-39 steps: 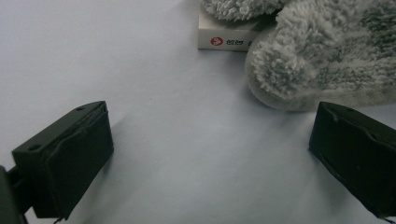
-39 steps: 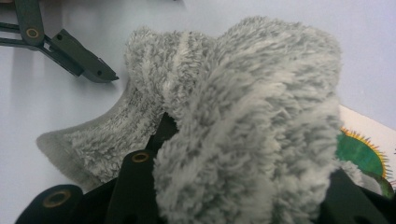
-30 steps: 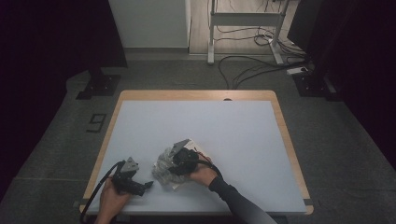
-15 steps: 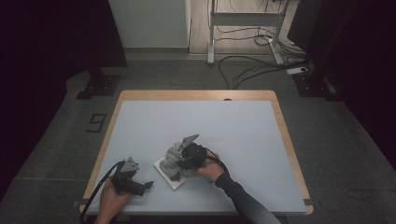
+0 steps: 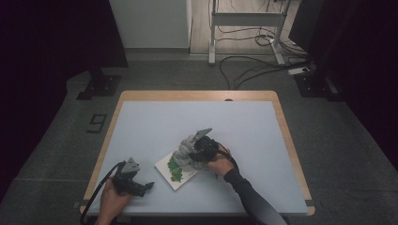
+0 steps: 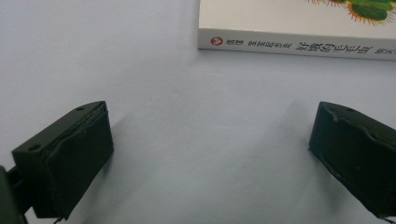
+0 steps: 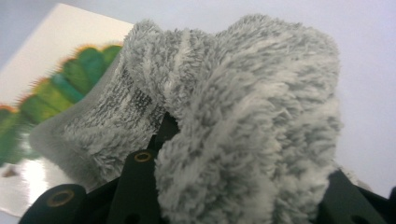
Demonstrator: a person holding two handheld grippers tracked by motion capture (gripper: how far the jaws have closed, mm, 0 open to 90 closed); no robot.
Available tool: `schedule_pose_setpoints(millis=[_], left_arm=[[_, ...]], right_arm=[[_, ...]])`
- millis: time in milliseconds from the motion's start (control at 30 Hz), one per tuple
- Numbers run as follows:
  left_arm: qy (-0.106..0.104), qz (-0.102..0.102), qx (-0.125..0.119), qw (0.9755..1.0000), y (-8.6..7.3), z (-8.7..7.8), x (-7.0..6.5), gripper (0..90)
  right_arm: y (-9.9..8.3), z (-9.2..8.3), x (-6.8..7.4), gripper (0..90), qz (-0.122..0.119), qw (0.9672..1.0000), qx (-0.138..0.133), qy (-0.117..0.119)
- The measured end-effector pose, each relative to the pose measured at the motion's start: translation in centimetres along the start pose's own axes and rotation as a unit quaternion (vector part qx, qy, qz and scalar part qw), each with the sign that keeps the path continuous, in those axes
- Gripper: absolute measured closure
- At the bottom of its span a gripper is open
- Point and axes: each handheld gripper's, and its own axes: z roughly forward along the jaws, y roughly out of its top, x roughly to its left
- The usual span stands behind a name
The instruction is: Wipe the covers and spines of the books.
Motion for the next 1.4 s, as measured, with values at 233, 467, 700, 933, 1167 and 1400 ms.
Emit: schedule_pose_setpoints(millis=[233,467,700,933,1167,1400], left_arm=[[0.000,0.000,0.000,1.0000,0.0,0.0,0.0,0.0],[0.000,0.000,0.000,1.0000,0.0,0.0,0.0,0.0],[0.000,0.000,0.000,1.0000,0.0,0.0,0.0,0.0],[0.000,0.001,0.001,1.0000,0.0,0.0,0.0,0.0],[0.000,0.001,0.001,1.0000,0.0,0.0,0.0,0.0],[0.000,0.001,0.001,1.0000,0.0,0.0,0.0,0.0]], right_arm=[[-0.5,-0.5,-1.1,58.5,0.010,0.9997,0.006,-0.023],[-0.9,-0.7,-1.9,58.4,0.028,0.9993,0.005,-0.023],[-0.1,-0.2,-1.9,58.3,0.019,0.9990,0.013,-0.038],[0.9,0.7,-2.3,58.2,0.023,0.9988,0.014,-0.042],[1.9,1.5,-2.8,58.2,0.027,0.9987,0.014,-0.040],[2.3,1.8,-2.7,58.1,0.027,0.9986,0.015,-0.042]])
